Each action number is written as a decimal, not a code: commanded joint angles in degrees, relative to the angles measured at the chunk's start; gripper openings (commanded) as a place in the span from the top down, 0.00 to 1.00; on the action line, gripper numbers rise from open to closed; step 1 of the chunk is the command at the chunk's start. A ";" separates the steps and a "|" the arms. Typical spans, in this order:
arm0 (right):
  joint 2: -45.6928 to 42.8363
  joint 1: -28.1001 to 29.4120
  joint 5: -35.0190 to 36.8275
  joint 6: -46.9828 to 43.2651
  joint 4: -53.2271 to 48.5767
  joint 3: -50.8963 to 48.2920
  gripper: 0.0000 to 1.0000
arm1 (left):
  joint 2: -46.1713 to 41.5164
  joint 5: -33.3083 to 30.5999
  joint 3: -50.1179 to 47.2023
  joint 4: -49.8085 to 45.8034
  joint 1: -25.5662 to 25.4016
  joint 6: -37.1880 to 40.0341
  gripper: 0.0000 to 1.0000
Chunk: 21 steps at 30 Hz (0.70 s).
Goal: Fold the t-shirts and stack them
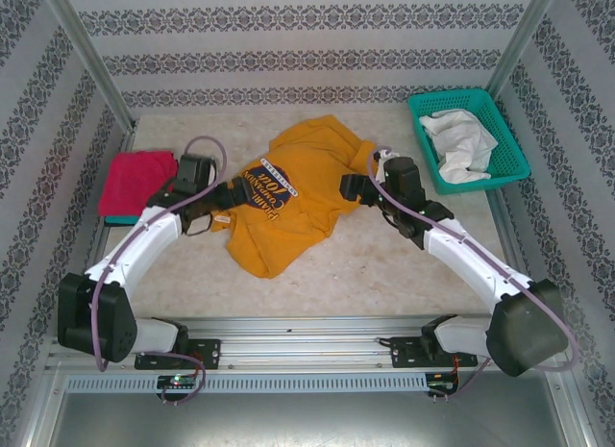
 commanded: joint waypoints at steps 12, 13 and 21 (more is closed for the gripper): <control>14.43 -3.14 -0.90 6.06 -2.17 3.13 0.23 | 3.51 -4.96 -12.69 16.75 0.43 -12.84 0.23; 14.69 -3.18 -1.06 6.19 -1.96 3.29 0.23 | 4.93 -5.06 -12.34 18.05 0.53 -12.89 0.29; 12.70 -5.58 -0.86 6.47 -1.90 1.95 0.26 | 19.22 -1.08 -8.77 26.66 4.24 -13.82 0.64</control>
